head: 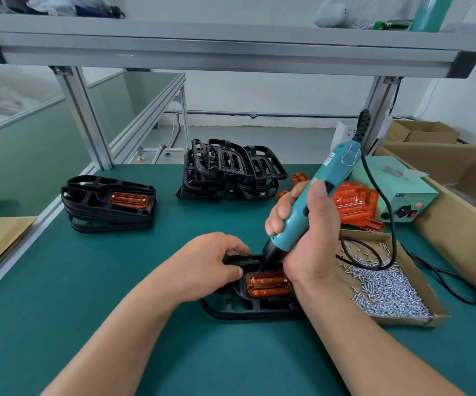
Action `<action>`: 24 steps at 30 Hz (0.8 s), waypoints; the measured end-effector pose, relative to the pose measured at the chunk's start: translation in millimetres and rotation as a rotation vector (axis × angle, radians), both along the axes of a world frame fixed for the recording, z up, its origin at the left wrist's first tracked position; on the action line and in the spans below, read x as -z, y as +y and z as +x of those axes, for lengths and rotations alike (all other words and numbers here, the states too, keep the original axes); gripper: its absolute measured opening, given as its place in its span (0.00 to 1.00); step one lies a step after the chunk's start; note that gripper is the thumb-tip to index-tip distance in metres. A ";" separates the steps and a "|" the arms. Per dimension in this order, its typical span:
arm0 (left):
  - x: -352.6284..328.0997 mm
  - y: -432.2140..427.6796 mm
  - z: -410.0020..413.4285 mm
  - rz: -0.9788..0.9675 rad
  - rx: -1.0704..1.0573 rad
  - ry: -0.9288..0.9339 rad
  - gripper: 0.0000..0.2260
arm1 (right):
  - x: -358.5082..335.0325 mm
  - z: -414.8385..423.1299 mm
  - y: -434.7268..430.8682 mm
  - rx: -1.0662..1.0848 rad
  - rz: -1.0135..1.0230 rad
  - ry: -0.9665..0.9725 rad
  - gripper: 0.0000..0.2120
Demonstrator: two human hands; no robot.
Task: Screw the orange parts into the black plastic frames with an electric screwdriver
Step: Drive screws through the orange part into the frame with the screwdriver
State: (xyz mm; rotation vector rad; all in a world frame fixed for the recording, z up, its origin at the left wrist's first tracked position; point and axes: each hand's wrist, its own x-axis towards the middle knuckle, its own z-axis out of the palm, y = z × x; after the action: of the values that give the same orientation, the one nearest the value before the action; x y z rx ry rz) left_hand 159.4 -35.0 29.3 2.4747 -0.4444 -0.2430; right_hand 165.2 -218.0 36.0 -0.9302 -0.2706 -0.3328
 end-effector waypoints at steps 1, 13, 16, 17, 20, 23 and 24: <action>0.3 -0.1 0.3 0.002 0.001 0.000 0.18 | -0.2 -1.1 1.6 0.002 -0.024 -0.007 0.23; -0.6 -2.0 -2.2 -0.034 0.003 0.029 0.12 | -5.2 -11.9 14.8 -0.107 -0.323 -0.153 0.29; -2.0 -2.4 -3.0 -0.025 -0.001 0.031 0.06 | -5.5 -14.5 22.3 -0.169 -0.422 -0.183 0.32; -2.3 -2.5 -3.3 -0.024 -0.003 0.038 0.05 | -5.2 -15.4 24.7 -0.177 -0.447 -0.190 0.32; -4.1 -3.3 -4.2 -0.041 0.015 0.054 0.07 | -2.8 -16.5 28.9 -0.188 -0.475 -0.186 0.32; -5.4 -3.3 -4.9 -0.043 0.014 0.059 0.05 | -1.9 -14.3 27.4 -0.172 -0.463 -0.188 0.30; -4.7 -2.6 -4.0 -0.043 0.012 0.053 0.05 | -2.2 -13.5 26.5 -0.172 -0.449 -0.182 0.30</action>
State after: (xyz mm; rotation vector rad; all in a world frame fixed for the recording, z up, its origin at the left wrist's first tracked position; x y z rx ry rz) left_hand 155.4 -37.6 34.0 2.4179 -0.4375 -0.3003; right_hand 151.7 -191.5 38.3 -1.3099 -0.6055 -0.1999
